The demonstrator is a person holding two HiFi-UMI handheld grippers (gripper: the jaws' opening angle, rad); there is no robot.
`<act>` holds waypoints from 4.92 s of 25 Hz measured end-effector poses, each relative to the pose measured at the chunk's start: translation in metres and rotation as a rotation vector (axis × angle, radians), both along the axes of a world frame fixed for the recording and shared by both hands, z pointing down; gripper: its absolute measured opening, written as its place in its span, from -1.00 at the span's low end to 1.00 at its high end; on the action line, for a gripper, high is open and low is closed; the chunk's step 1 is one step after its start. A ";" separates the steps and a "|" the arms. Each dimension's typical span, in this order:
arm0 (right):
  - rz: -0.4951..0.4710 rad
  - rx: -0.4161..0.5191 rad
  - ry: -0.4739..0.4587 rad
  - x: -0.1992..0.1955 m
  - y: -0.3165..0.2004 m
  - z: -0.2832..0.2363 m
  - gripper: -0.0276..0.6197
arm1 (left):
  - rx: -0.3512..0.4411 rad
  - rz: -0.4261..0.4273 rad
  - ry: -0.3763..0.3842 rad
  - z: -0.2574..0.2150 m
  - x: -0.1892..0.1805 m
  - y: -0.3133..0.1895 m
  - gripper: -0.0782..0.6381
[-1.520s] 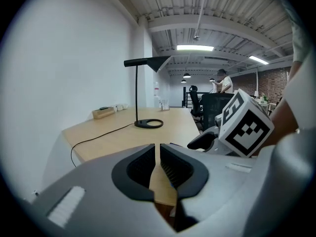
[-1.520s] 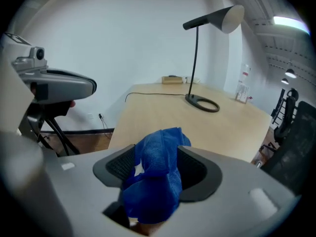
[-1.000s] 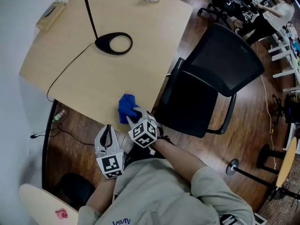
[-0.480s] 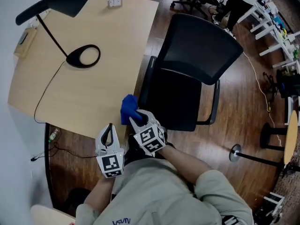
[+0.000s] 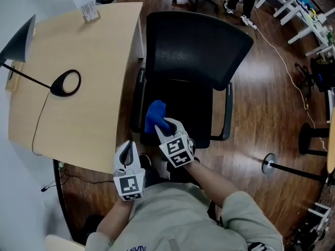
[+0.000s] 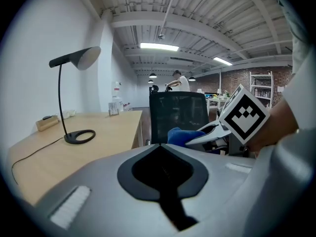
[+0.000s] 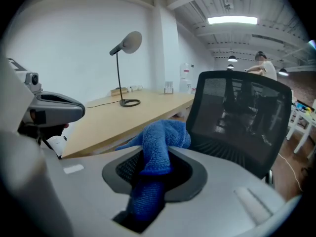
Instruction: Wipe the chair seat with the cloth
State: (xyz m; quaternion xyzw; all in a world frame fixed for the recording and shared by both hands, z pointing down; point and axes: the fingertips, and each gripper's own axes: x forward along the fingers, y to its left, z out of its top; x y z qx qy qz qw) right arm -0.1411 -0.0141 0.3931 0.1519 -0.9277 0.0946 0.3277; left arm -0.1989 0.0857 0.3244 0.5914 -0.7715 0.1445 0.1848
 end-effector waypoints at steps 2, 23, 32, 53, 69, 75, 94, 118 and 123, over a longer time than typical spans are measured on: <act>0.007 -0.015 -0.003 0.017 -0.023 0.010 -0.61 | -0.010 -0.011 0.002 0.011 0.018 -0.021 -0.77; -0.018 -0.102 0.071 -0.049 -0.137 0.224 -0.62 | -0.127 -0.061 0.169 0.225 0.043 -0.116 -0.77; -0.160 -0.037 0.135 -0.127 -0.146 0.308 -0.62 | -0.155 -0.089 0.237 0.285 0.030 -0.103 -0.77; 0.135 -0.021 0.186 -0.038 -0.242 0.327 -0.63 | -0.225 0.080 0.250 0.302 0.060 -0.153 -0.77; 0.690 -0.044 0.310 0.221 -0.308 0.310 -0.63 | -0.207 0.385 0.252 0.292 0.168 -0.207 -0.77; 0.782 -0.066 0.339 0.264 -0.299 0.328 -0.63 | -0.240 0.401 0.251 0.311 0.177 -0.204 -0.77; 0.521 -0.028 0.225 0.135 -0.245 0.290 -0.62 | -0.195 0.203 0.175 0.281 0.095 -0.162 -0.77; 0.000 -0.039 0.208 -0.082 -0.108 0.331 -0.62 | -0.212 0.008 0.158 0.279 0.002 -0.066 -0.77; 0.122 -0.030 0.244 -0.027 -0.146 0.326 -0.62 | -0.204 0.064 0.159 0.274 0.025 -0.089 -0.77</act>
